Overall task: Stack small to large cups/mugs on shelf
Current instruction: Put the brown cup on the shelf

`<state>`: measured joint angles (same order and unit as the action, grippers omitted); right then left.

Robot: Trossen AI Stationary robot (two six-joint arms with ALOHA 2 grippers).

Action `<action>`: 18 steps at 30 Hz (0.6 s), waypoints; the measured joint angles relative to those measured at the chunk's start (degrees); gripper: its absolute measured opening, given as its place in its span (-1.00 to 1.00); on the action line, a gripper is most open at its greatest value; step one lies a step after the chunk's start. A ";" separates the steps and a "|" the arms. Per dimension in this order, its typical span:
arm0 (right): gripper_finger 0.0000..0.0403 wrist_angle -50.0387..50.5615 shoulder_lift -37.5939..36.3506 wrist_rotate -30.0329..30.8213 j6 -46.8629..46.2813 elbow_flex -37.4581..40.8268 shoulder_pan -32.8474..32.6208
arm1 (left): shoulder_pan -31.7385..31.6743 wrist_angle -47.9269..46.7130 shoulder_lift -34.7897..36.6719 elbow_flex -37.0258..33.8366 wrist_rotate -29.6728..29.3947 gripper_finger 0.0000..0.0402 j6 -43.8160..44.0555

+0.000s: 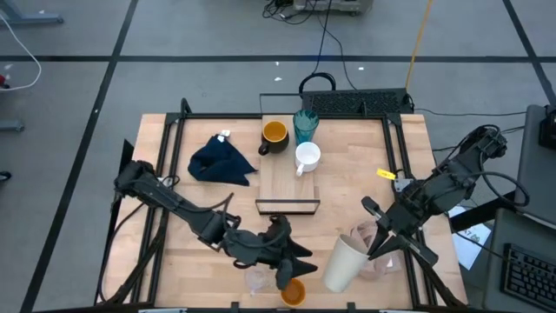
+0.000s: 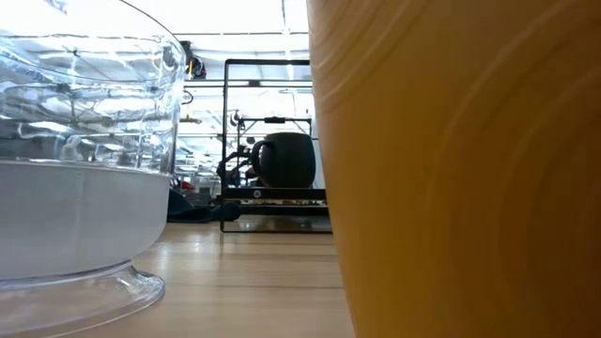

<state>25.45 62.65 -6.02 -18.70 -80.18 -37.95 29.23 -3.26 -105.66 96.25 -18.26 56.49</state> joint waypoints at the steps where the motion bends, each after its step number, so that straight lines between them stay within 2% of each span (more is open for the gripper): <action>1: -1.00 0.52 0.00 0.00 0.00 0.00 0.00 | -0.11 0.63 -0.38 -0.04 0.02 0.48 -0.04; 5: -1.00 3.91 0.02 -0.04 -0.51 0.00 0.00 | -0.71 7.29 -1.36 -0.02 0.01 0.81 -0.77; 8: -1.00 4.89 0.39 -1.17 -0.81 0.00 0.03 | -0.66 7.93 -1.36 -0.02 0.00 0.93 -1.94; 12: -1.00 3.05 1.51 -3.35 -0.51 0.00 0.35 | -0.62 7.99 -1.41 -0.02 0.29 0.93 0.62; 18: -1.00 1.70 4.30 -6.77 1.68 0.04 2.88 | 0.03 8.03 -1.71 -0.02 3.25 0.79 6.12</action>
<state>27.16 66.96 -12.80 -17.02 -80.14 -35.07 29.26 4.77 -107.37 96.23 -15.01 62.61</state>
